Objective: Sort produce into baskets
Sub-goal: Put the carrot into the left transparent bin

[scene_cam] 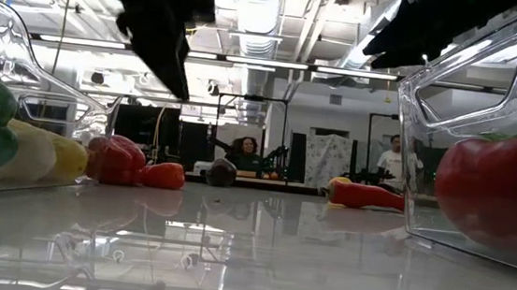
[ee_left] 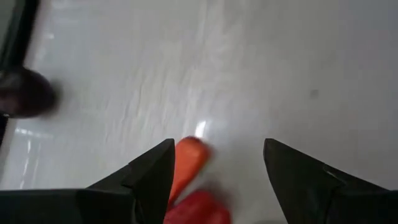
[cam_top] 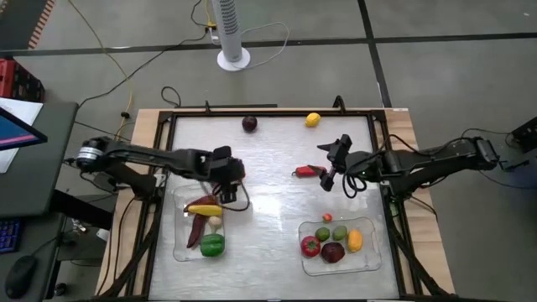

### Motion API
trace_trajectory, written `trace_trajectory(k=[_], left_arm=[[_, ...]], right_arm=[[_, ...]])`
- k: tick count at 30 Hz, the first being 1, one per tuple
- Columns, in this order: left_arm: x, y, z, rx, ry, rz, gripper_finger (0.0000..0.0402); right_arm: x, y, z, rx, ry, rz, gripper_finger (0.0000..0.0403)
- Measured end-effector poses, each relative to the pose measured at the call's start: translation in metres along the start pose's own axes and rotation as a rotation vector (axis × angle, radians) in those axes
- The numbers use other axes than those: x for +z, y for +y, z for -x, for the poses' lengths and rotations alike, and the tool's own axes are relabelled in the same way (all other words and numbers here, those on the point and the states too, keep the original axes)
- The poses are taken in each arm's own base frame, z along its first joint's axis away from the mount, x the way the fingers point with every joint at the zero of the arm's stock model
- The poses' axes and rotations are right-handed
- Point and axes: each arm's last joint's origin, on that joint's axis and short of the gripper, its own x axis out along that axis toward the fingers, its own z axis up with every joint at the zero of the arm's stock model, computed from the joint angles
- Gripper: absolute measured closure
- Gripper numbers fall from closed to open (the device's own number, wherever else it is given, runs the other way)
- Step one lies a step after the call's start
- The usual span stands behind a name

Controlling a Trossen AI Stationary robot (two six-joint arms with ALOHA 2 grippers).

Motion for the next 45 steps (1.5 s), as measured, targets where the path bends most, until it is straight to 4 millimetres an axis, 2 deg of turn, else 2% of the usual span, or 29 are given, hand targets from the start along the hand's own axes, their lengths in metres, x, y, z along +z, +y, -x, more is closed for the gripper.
trace_trajectory(k=[5, 14, 19, 24, 27, 30, 33, 37, 40, 45], left_arm=[[-0.003, 0.011, -0.037, 0.001, 0.137, -0.026, 0.0170], [-0.014, 0.024, -0.091, 0.018, 0.322, -0.096, 0.0170], [-0.018, 0.024, -0.103, 0.015, 0.373, -0.144, 0.0184], [-0.017, 0.020, -0.101, 0.020, 0.357, -0.165, 0.0244], [-0.013, 0.018, -0.094, -0.005, 0.345, -0.153, 0.0283], [0.002, 0.016, -0.077, -0.024, 0.322, -0.157, 0.0297], [0.025, 0.015, -0.044, -0.031, 0.241, -0.159, 0.0295], [0.049, 0.010, 0.010, -0.056, 0.065, -0.131, 0.0278], [0.046, 0.005, 0.046, -0.113, -0.018, -0.080, 0.0276], [0.010, -0.005, 0.070, -0.148, 0.081, 0.024, 0.0276]], right_arm=[[0.000, 0.000, 0.000, 0.003, 0.001, 0.006, 0.0023], [0.000, 0.000, 0.000, 0.006, 0.004, 0.010, 0.0024], [0.000, 0.000, 0.000, 0.006, 0.004, 0.010, 0.0023], [0.000, 0.000, 0.000, 0.006, 0.004, 0.010, 0.0024], [0.000, 0.000, 0.000, 0.006, 0.004, 0.010, 0.0024], [0.000, 0.000, 0.000, 0.006, 0.004, 0.008, 0.0024], [0.000, 0.000, 0.000, 0.005, 0.004, 0.008, 0.0024], [-0.001, 0.000, 0.001, 0.005, 0.009, 0.011, 0.0024], [-0.003, -0.001, 0.002, 0.002, 0.031, 0.021, 0.0024], [-0.003, -0.002, 0.009, 0.014, 0.032, 0.022, 0.0024]])
